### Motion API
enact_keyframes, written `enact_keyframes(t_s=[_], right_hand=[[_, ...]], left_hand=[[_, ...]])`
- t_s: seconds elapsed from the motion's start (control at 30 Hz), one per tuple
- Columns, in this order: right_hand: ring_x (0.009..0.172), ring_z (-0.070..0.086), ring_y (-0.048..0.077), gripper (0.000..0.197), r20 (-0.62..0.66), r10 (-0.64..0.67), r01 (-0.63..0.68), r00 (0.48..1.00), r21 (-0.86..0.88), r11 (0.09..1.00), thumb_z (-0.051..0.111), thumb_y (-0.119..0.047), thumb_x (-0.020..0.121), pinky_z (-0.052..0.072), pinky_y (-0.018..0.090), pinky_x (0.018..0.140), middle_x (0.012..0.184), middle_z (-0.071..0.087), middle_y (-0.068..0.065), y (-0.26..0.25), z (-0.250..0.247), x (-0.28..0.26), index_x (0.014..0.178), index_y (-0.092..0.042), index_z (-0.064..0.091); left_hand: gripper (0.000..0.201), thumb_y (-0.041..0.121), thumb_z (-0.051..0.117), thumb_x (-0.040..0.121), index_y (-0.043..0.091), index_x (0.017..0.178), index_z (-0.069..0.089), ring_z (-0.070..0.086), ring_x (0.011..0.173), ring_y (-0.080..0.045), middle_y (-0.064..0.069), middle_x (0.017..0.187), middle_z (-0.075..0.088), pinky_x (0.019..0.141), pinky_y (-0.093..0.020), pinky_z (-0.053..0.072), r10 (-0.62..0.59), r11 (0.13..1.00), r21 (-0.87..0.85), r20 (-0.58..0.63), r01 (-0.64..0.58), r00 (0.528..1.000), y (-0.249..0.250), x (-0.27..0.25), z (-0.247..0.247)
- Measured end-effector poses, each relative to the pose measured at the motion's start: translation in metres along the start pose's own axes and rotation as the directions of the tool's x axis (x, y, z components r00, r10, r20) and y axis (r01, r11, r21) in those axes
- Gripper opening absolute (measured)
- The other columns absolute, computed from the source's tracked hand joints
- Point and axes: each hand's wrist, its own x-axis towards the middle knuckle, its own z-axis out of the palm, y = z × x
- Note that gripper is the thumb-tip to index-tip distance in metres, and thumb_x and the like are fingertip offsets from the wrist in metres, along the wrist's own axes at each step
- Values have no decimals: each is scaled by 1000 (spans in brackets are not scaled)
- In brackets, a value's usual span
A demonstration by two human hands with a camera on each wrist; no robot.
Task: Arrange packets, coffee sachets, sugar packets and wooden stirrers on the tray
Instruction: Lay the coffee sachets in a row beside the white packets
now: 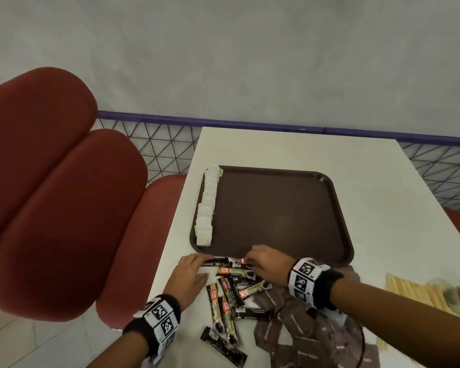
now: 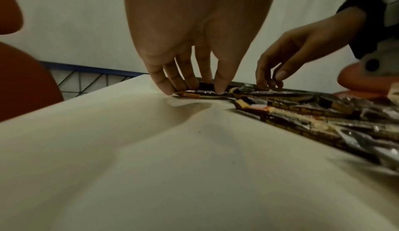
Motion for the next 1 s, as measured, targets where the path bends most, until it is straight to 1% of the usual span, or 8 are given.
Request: enact_keyframes(t_s=[0.1, 0.2, 0.37, 0.53, 0.67, 0.8, 0.9, 1.0], right_hand=[[124, 39, 23, 46, 23, 14, -12, 1000, -86, 996, 43, -10, 92, 35, 32, 104, 132, 44, 9, 1, 10, -8, 138, -12, 40], [128, 36, 24, 49, 40, 5, -1, 999, -95, 995, 44, -10, 93, 32, 34, 107, 138, 41, 10, -5, 18, -12, 141, -11, 35], [129, 32, 22, 55, -9, -44, 43, 999, -55, 998, 52, -16, 90, 30, 33, 109, 140, 38, 8, -10, 25, -20, 141, -13, 34], [134, 25, 22, 83, -12, -20, 18, 1000, -146, 989, 65, -31, 81, 26, 34, 111, 146, 26, 6, -13, 27, -23, 146, -12, 18], [135, 22, 26, 95, 8, 52, -50, 999, -176, 983, 70, -30, 76, 26, 37, 114, 147, 23, 10, -25, 34, -19, 147, -10, 12], [132, 26, 27, 90, -9, 42, -43, 999, -228, 973, 70, -31, 75, 25, 38, 113, 142, 27, 10, -26, 38, -20, 144, -7, 19], [131, 27, 28, 85, -14, 11, -14, 1000, -223, 975, 68, -21, 76, 28, 37, 112, 141, 28, 11, -23, 41, -20, 144, -7, 19], [128, 31, 27, 84, -39, 8, -15, 999, -166, 986, 64, -14, 78, 32, 35, 108, 140, 28, 10, -21, 39, -17, 146, -8, 16]], left_hand=[[46, 19, 52, 92, 23, 137, 42, 36, 126, -12, 5, 137, 43, 105, -19, 27, 7, 997, 78, 10, -8, 1000, 3, -1, 0], [44, 17, 49, 93, 24, 137, 43, 36, 124, -13, 4, 135, 44, 103, -18, 28, 10, 992, 127, 42, -15, 999, 5, -3, 0], [45, 8, 49, 91, 20, 134, 47, 35, 125, -14, 1, 135, 44, 104, -18, 26, -16, 999, 45, 65, 13, 998, 5, -8, 2], [60, 25, 54, 89, 20, 145, 30, 27, 132, -17, 2, 144, 33, 110, -23, 25, -50, 990, 136, 157, 28, 986, 11, -14, 4], [65, 25, 55, 88, 21, 146, 27, 23, 135, -17, 1, 147, 29, 111, -24, 25, -80, 986, 156, 192, 50, 978, 17, -12, 3], [65, 23, 55, 87, 19, 146, 27, 19, 137, -20, -3, 148, 25, 111, -26, 21, -123, 989, 103, 229, 102, 966, 21, -10, 1], [71, 24, 58, 85, 18, 147, 24, 16, 138, -21, -3, 149, 23, 112, -28, 22, -149, 987, 97, 276, 127, 949, 22, -10, 0], [67, 22, 57, 87, 19, 146, 25, 22, 136, -20, -3, 147, 27, 111, -28, 26, -157, 983, 136, 256, 125, 954, 24, -7, 1]])
